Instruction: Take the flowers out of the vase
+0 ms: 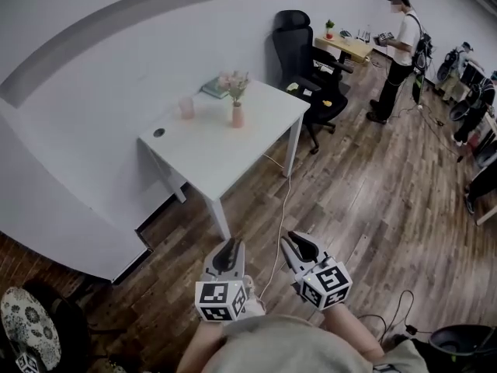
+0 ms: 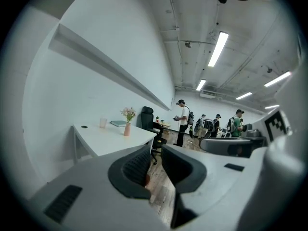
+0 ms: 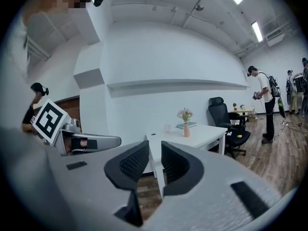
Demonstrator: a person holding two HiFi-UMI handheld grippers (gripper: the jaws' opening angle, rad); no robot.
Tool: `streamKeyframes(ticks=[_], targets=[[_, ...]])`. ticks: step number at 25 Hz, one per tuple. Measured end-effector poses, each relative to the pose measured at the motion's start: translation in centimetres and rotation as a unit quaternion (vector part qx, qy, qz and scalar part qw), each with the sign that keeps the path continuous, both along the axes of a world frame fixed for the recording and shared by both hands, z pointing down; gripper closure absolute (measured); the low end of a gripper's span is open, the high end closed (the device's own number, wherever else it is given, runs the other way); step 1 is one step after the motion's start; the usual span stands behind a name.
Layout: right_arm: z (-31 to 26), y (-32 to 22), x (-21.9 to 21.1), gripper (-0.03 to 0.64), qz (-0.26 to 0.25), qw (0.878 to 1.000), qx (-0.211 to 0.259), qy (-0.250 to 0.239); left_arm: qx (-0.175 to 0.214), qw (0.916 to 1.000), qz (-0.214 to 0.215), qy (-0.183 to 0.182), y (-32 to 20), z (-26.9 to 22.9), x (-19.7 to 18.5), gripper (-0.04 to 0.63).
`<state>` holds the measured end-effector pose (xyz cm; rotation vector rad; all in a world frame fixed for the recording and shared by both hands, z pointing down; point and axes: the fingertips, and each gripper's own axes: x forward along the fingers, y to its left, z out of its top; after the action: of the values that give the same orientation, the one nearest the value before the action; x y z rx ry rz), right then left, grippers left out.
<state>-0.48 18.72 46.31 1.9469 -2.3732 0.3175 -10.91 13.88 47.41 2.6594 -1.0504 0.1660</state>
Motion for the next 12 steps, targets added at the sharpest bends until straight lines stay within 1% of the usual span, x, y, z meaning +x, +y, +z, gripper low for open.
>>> streamKeyframes(ticks=[12], targets=[[-1.4,-11.7,2.0,0.509,0.008,1.000,-0.003,0.006,0.001,0.9998,0.019,0.002,-11.6,-1.1,2.3,0.488]])
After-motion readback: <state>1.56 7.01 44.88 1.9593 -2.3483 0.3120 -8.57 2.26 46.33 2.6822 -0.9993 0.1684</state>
